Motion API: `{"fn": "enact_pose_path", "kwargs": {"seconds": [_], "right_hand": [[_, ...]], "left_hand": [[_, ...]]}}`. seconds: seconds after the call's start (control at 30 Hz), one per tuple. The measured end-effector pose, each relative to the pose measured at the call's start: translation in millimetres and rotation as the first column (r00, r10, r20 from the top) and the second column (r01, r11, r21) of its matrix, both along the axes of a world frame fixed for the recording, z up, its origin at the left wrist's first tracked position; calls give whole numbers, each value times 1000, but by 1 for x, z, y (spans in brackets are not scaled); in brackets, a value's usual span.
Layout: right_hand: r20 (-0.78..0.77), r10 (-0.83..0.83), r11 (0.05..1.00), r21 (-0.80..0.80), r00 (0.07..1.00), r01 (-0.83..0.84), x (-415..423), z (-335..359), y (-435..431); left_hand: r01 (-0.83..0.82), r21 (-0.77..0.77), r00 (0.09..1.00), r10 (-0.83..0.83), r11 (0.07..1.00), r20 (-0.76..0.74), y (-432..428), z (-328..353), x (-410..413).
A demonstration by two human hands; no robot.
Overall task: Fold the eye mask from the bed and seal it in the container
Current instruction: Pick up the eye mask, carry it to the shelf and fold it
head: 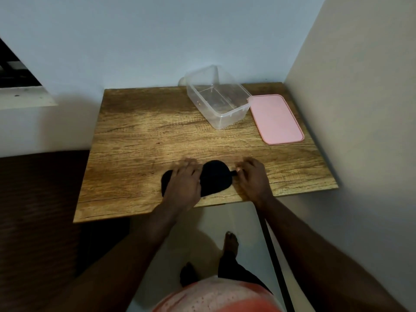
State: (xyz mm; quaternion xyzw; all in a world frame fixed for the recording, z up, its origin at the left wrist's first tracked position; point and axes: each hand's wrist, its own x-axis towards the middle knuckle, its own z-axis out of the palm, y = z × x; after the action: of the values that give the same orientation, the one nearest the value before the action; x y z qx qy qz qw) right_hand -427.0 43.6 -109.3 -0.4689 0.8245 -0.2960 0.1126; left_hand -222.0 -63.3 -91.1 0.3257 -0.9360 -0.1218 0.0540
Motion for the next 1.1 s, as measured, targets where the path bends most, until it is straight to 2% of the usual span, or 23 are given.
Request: {"fn": "enact_pose_path", "kwargs": {"seconds": [0.07, 0.17, 0.37, 0.53, 0.77, 1.1], "right_hand": [[43, -83, 996, -8, 996, 84, -4, 4, 4], [212, -119, 993, 45, 970, 112, -6, 9, 5], [419, -189, 982, 64, 888, 178, -9, 9, -1], [607, -245, 966, 81, 756, 247, -10, 14, -4], [665, -189, 980, 169, 722, 100, -4, 33, -10], [702, -257, 966, 159, 664, 206, 2, 33, -12]], "left_hand": [[113, 62, 992, -109, 992, -62, 11, 0, -20], [199, 102, 980, -200, 975, -4, 25, -11, -46], [195, 52, 976, -199, 979, 87, 34, -31, -51], [188, 36, 978, -190, 982, 90, 36, -32, -49], [195, 27, 977, -197, 980, 82, 34, -35, -48], [205, 12, 974, -206, 979, 91, 36, -35, -47]]}}
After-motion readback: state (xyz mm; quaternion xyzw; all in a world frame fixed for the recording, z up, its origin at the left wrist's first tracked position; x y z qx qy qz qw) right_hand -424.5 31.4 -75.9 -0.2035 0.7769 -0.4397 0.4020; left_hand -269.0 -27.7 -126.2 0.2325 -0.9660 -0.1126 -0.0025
